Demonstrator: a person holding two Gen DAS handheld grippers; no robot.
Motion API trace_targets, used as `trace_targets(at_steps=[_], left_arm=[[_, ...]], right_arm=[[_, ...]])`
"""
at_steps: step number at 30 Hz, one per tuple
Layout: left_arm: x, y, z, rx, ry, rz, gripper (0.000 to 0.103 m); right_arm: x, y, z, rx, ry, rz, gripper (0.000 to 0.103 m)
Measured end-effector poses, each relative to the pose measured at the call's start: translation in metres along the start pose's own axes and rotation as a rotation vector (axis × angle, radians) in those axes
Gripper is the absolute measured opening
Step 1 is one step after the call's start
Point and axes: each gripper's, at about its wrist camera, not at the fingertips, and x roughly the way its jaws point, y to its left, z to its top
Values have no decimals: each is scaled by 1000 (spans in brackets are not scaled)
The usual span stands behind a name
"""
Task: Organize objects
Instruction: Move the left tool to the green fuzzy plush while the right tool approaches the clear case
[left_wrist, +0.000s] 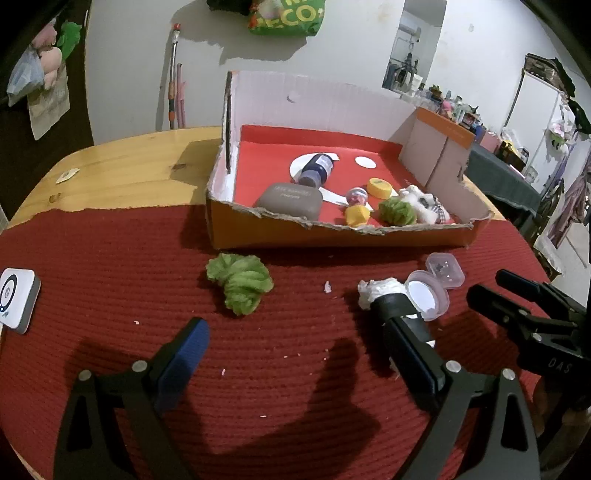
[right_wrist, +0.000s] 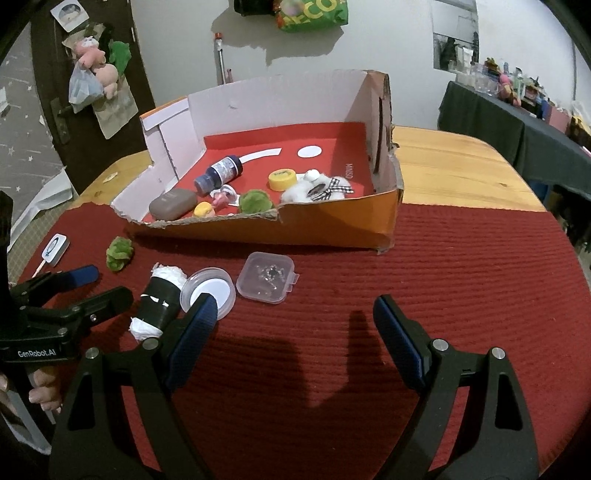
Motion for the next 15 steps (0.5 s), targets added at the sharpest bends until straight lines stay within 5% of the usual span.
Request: trace_targets(at_steps=[15], left_arm=[[8,10,6,-30,26,13,97]], right_arm=[[12,-4,8,30,34,8,87]])
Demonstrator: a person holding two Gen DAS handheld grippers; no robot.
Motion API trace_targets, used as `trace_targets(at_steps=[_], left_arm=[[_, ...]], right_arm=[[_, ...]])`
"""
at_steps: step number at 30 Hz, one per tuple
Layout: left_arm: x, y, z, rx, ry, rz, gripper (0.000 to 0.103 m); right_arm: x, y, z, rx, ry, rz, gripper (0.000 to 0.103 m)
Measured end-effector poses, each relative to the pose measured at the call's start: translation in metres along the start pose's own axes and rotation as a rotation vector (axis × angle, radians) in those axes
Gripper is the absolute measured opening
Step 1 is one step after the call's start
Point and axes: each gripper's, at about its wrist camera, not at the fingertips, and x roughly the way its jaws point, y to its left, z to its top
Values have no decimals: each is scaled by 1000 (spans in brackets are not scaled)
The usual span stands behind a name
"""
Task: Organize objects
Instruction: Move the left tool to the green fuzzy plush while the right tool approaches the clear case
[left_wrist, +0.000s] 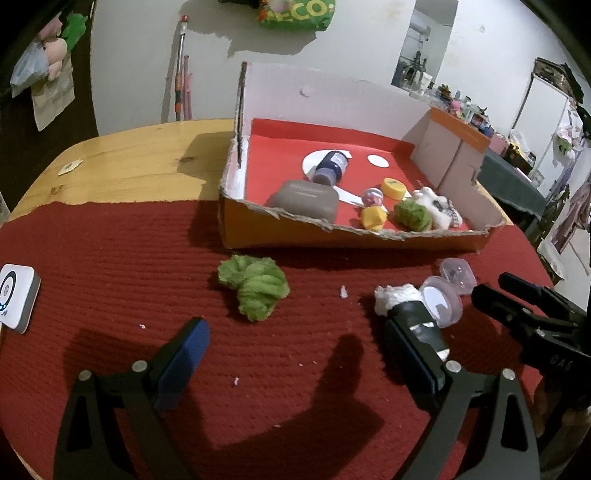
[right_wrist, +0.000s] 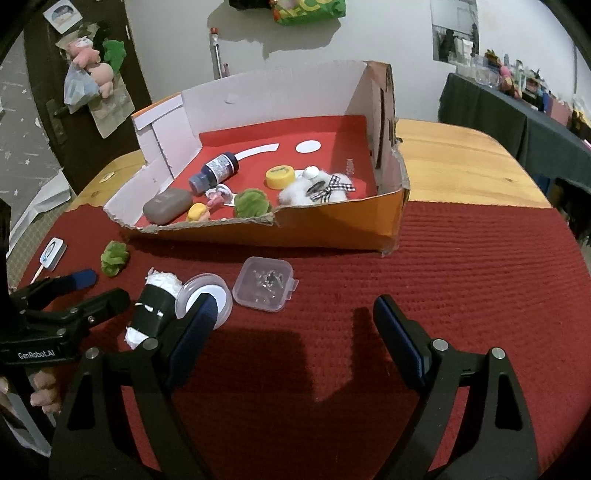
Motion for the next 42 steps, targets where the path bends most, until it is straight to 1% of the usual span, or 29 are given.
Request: trace_targets(at_steps=[6,10,14,21,23,24,27,29,31,33,35,36,37,38,39,42], left_arm=[[7,8,9,-6,14,18,97],[13,12,14,-1,19,36,97],[17,15,19,12,19,38,97],[21,15,22,51,8,45,90],[22,15,23,65,2,47,84],[22,15,23,70,0,46,84],[20,16,23,74,-9,18,77],[20,15,23,80,-11,0,70],[20,13,23,89,-10,-22,66],[19,11,21,104,-10,-39,64],[18,9,20,114,-9,-49,58],[17,9,19,117,-9,-51,57],[17,9,19,120,-9,-54,55],[16,9,19,121,-8,-57,51],[16,9,18,124,-9,-57,49],[14,9,16,132,-12,-50,42]], right_arm=[[11,-4,7,25,31,0,87],[19,-4,12,25,47,-10,87],[24,-3,17,21,56,-16,87],[31,0,20,-2,62,-36,87],[31,0,20,-7,61,-32,87],[31,0,19,-8,61,-27,87],[29,-1,18,-16,62,-17,87],[29,0,17,-25,62,-10,86],[28,1,16,-35,62,-4,86],[28,3,16,-50,60,-2,80],[28,5,14,-66,60,5,76],[27,6,14,-72,60,7,74],[27,7,14,-78,58,10,73],[27,8,14,-83,57,15,69],[27,8,13,-86,58,17,66],[27,10,13,-99,54,23,61]])
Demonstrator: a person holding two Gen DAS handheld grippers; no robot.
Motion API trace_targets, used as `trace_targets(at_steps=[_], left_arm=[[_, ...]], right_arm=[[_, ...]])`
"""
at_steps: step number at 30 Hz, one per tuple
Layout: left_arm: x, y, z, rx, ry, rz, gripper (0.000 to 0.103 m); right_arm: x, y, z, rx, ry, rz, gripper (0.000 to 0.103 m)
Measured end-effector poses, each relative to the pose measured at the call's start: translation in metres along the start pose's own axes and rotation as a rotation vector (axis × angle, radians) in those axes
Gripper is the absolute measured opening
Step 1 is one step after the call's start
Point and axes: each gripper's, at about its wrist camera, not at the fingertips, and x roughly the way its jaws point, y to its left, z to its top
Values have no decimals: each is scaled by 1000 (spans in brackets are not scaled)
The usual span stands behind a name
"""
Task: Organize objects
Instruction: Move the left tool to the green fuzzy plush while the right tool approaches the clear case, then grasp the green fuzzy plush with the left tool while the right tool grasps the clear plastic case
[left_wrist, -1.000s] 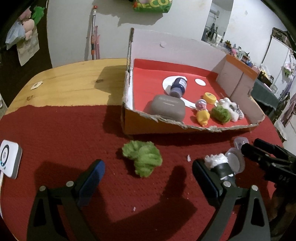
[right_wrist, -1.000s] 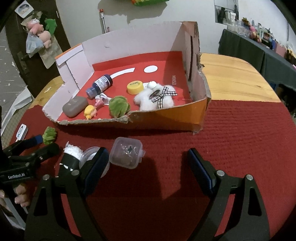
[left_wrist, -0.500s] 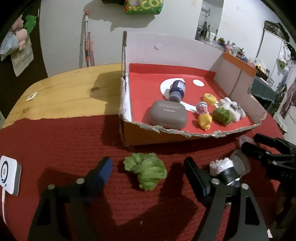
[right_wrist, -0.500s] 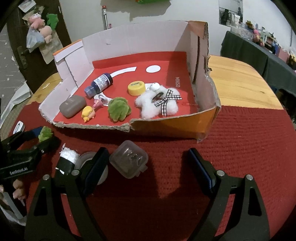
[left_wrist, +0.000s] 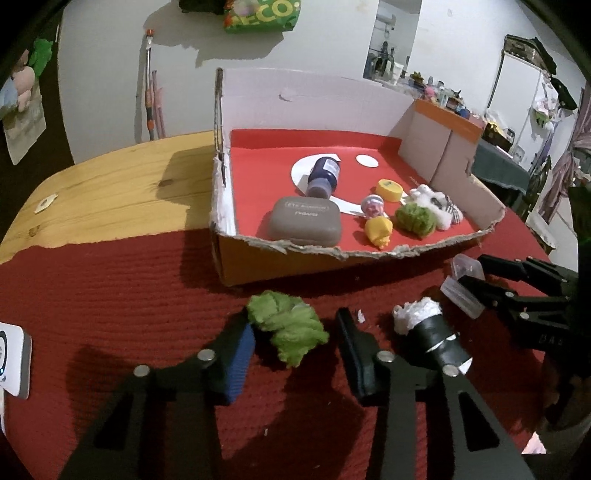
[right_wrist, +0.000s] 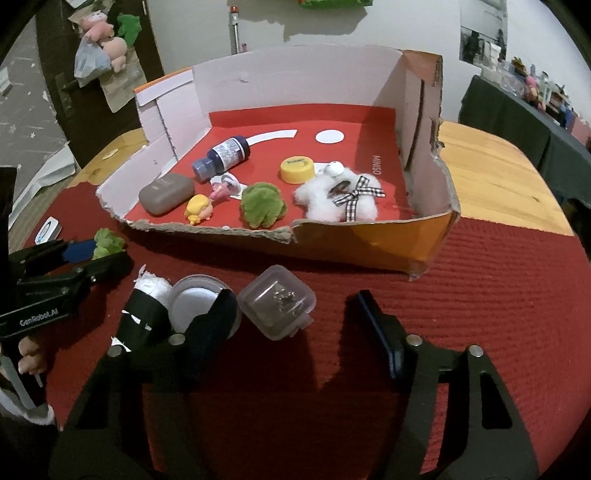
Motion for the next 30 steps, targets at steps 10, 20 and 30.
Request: trace_targets(at_steps=[10,20,30], left_arm=[[-6,-5,-6,13,-3,-23,28],[-24,-17,-3,34,-43,-62,28],[-34,-26,-4,48,-55,-78,28]], right_arm=[[-4,5,-2,-27,-11,46,41],[-31,13,1,-46,-65,67,41],[-43,19,0,-55,-88,83,41]])
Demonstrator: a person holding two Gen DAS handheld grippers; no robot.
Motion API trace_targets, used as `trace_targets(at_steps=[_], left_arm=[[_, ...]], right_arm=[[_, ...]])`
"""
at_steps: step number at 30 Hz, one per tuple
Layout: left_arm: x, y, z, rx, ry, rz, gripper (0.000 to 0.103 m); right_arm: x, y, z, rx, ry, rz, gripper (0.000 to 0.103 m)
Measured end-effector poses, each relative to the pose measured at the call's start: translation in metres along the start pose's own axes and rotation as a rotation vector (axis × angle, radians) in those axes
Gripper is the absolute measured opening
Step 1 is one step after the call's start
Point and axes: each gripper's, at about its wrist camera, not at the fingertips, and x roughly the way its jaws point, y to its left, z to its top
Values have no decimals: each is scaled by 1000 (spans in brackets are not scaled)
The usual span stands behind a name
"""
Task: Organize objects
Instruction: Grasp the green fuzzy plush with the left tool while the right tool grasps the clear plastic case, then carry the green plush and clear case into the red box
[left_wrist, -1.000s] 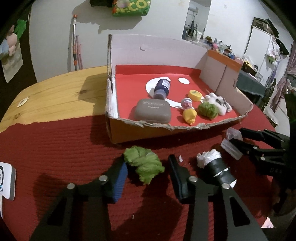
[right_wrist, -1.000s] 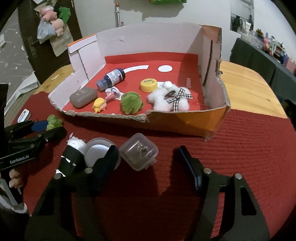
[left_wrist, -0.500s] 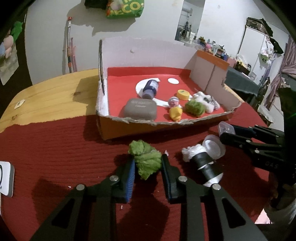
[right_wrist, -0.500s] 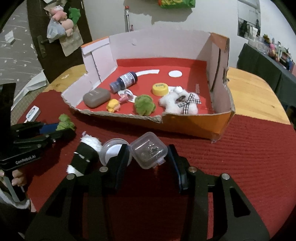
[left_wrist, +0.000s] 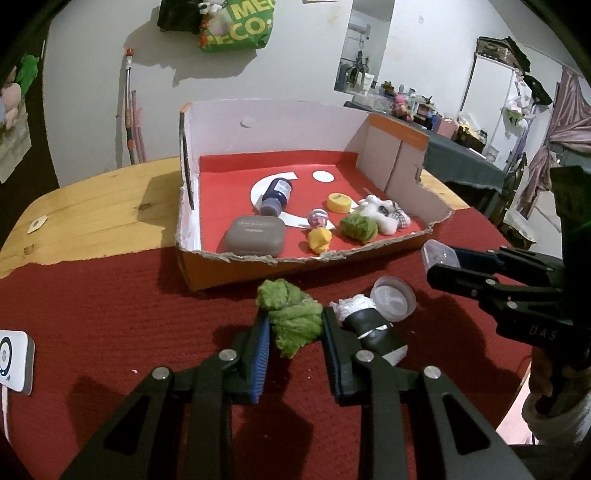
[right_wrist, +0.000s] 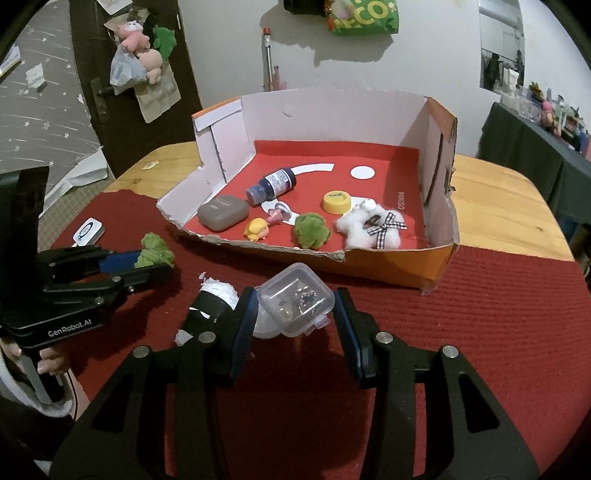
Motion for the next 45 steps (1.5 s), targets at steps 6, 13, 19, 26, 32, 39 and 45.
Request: trace_targets(at_steps=[6,13,19,26,32,39,45], left_arm=[[-4,-3,-1,2,-9,-3,28],[-8,-10,-3,9,-15,-11,28],[-11,-13,-2,12,-21,-20,28],[-13,-21,18,30,-37,-40,28],[-1,-34,52,82,-34,-66,28],[37,-45,103,156,30,-81,28],[76,-41,140,204,104,-82,28]], right_arm=[[-2,1,-1,0,-2,1,41],[-8,2,-4,3,-8,9,41],[-12,3,-6,1,-13,13,41],[-28,1,8,3,-58,39,41],[-29,-11,35,2,-81,-2,41],[-6,-35,78,-8,-46,-92,41],[28,-43,102,-45,9,-163,41]])
